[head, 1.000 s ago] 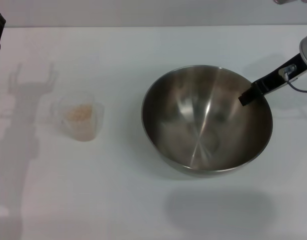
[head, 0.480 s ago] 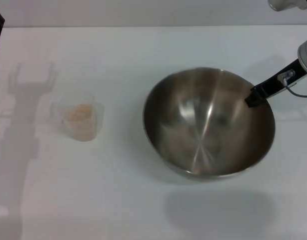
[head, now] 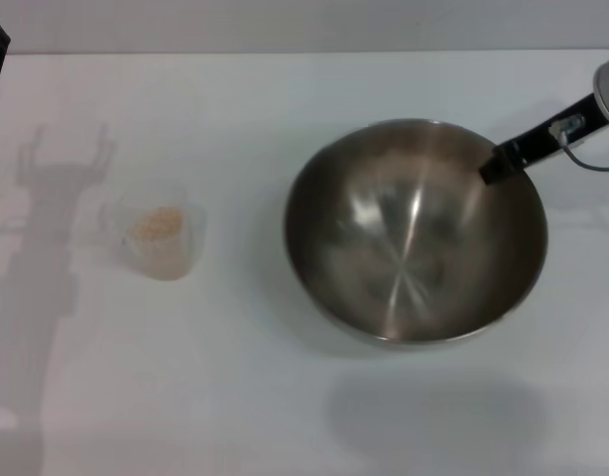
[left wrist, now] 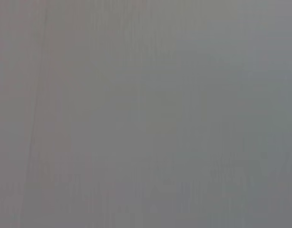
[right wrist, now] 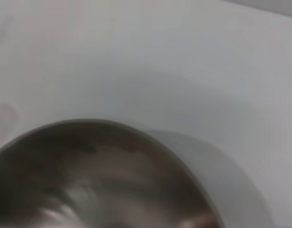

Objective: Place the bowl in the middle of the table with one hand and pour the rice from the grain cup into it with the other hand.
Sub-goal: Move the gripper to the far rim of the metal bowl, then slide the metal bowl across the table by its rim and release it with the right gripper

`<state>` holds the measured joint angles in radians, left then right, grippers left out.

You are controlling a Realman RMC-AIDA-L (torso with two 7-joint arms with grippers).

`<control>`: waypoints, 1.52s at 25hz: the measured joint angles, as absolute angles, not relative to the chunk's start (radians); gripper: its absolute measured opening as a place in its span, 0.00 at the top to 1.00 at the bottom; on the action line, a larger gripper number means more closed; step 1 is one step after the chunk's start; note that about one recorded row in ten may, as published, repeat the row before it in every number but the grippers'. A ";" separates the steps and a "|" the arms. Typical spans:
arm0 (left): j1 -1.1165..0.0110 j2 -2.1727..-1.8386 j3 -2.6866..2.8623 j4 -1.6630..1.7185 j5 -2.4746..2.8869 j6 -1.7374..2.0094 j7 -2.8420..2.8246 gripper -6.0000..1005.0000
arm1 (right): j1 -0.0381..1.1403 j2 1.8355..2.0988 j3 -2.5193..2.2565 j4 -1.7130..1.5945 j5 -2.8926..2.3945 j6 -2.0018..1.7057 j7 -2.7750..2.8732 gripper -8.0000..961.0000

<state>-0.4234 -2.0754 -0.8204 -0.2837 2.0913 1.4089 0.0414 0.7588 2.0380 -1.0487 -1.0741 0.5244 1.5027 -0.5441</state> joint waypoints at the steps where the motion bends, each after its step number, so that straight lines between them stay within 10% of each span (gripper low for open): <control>1: -0.423 -2.075 -0.820 -0.284 2.091 1.409 0.041 0.22 | 0.761 2.039 -1.045 -1.074 0.541 1.502 -0.548 0.97; 38: -0.413 -2.077 -0.813 -0.284 2.093 1.441 0.028 0.24 | 0.853 2.066 -1.092 -0.849 0.608 1.296 -0.553 0.98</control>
